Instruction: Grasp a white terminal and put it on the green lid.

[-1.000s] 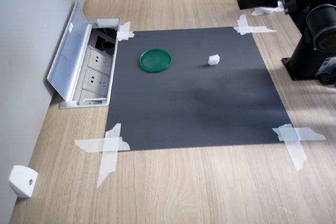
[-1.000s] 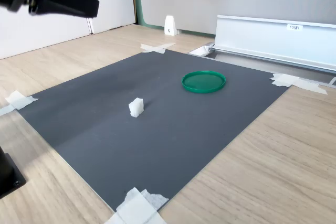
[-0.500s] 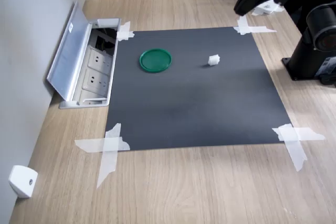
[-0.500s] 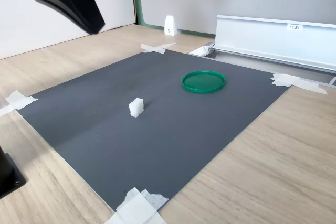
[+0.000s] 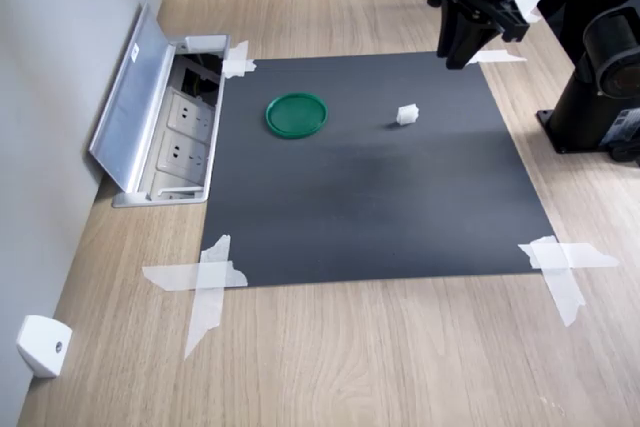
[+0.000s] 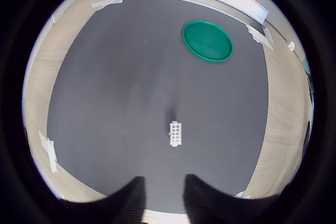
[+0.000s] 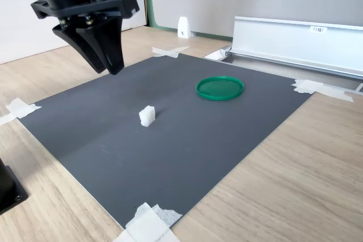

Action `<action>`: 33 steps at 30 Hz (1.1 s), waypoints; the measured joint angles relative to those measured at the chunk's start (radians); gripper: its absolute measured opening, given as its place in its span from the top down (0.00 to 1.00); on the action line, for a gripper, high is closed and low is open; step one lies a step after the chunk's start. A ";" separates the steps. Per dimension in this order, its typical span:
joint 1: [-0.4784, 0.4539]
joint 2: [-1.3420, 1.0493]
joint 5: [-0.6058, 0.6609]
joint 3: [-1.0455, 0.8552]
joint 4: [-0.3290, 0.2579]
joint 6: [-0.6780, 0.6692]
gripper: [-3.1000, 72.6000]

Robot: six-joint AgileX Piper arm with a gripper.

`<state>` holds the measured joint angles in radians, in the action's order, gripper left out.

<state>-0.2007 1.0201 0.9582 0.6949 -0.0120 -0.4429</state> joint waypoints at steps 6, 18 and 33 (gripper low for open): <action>0.000 0.101 -0.016 0.000 0.073 0.020 0.09; 0.000 0.304 -0.160 0.036 0.070 0.015 0.02; 0.000 0.452 -0.224 0.040 -0.009 -0.081 0.11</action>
<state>-0.2007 1.4717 0.7341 0.7345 -0.0206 -0.5242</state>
